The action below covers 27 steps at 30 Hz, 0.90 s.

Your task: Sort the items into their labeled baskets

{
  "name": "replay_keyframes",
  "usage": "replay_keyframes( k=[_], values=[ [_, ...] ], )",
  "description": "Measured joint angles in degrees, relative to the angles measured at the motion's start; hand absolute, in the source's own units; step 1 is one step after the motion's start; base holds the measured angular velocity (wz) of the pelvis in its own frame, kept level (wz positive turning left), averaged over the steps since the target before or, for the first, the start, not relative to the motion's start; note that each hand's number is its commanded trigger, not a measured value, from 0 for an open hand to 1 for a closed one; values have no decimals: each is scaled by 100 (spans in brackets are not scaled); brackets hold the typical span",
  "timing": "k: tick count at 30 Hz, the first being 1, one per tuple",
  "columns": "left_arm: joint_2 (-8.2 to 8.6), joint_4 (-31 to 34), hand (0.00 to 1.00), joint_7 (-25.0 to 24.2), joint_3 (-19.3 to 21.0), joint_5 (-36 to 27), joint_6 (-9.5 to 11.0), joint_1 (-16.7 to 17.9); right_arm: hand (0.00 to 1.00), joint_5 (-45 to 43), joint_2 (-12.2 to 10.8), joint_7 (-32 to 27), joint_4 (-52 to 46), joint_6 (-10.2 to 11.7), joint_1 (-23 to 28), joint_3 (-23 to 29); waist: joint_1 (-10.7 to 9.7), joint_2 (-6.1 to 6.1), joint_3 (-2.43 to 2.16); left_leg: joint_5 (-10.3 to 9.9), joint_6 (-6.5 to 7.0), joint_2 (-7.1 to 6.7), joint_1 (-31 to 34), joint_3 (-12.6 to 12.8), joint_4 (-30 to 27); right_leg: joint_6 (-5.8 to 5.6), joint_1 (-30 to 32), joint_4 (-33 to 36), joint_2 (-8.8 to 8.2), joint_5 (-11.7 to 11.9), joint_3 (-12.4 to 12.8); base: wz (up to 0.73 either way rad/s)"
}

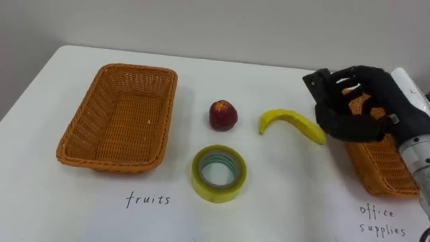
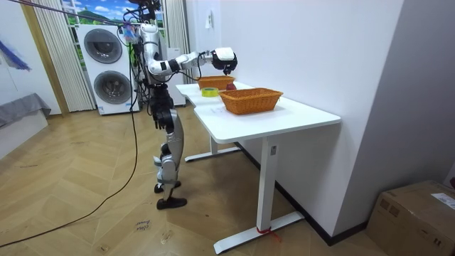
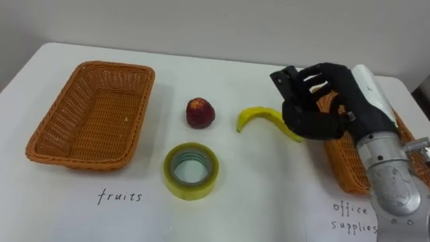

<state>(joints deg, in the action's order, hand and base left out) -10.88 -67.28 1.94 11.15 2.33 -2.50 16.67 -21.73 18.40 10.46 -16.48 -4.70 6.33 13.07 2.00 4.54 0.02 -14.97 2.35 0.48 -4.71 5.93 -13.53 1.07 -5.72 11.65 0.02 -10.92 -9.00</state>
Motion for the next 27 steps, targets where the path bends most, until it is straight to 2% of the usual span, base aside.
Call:
replay_keyframes(
  k=[4,8,12,17,22,27],
  values=[
    [-1,-48,0,-45,87,58,2,1,100,30,4,-257,24,41,1,150,-88,57,-9,0,0,-4,2,5,1,0,0,-1,-3,0,0,0],
    [-16,-46,0,-129,217,57,3,89,100,43,33,-497,35,44,1,305,-171,133,10,0,0,-1,7,12,0,0,1,-7,-2,-1,-10,0],
    [-24,-47,0,-199,229,58,3,98,100,107,105,-715,285,146,2,421,-185,220,11,-3,3,-1,15,15,-7,-1,8,-9,-5,0,0,0],
    [-22,-50,0,-218,344,59,-7,97,100,123,141,-887,768,146,-12,462,-189,218,8,-3,5,-3,14,11,-6,-1,10,-6,-9,0,5,0],
    [-5,-35,0,-207,356,57,-15,97,100,162,145,-1124,959,141,-14,617,-193,137,-7,-3,4,2,10,19,4,-1,20,-5,-15,0,18,0],
    [2,-10,0,-182,448,65,-13,100,100,220,179,-1286,1208,147,-14,800,-195,133,-11,-2,3,5,10,19,9,-1,23,-5,-3,0,15,0]
  ],
)
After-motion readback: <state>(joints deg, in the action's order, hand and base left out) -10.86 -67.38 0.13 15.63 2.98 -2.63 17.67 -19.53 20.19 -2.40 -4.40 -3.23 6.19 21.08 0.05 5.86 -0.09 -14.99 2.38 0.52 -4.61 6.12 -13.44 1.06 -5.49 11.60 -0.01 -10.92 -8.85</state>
